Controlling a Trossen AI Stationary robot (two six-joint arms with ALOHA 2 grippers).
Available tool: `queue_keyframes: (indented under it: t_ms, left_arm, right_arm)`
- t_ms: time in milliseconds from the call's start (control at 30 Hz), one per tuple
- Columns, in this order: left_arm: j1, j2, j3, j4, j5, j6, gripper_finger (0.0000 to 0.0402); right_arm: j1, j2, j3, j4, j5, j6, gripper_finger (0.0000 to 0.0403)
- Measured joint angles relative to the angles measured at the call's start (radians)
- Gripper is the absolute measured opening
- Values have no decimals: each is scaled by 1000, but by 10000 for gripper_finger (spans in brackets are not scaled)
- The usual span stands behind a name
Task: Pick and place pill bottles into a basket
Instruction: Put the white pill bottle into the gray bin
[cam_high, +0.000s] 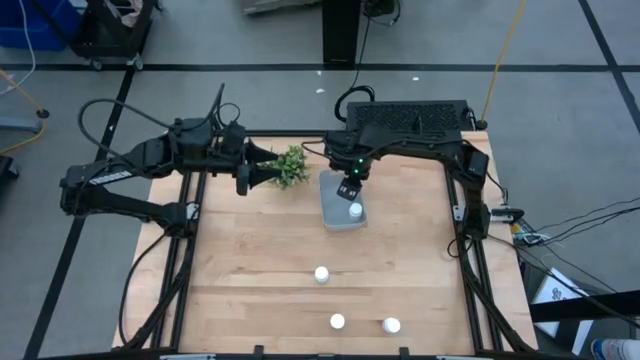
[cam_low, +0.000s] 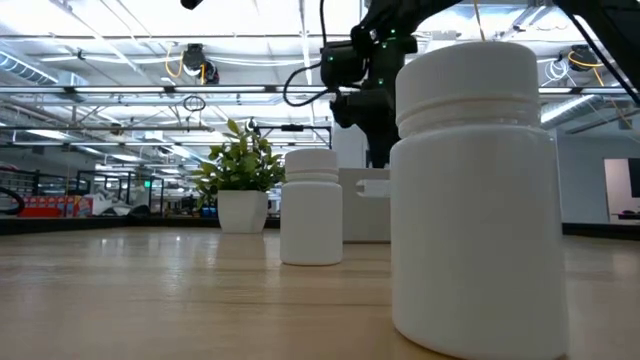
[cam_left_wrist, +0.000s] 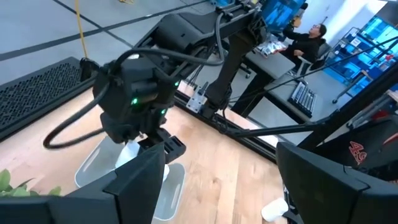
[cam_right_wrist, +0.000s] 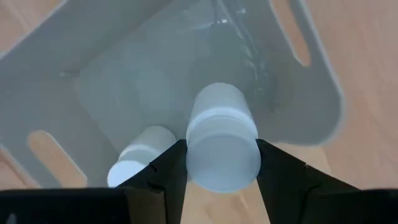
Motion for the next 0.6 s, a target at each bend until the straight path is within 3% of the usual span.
queue_keyframes:
  t_ms: [600]
  left_arm:
    - [0, 0, 0, -16, -1, 26, 310]
  right_arm:
    - [52, 59, 1, 5, 10, -127, 150]
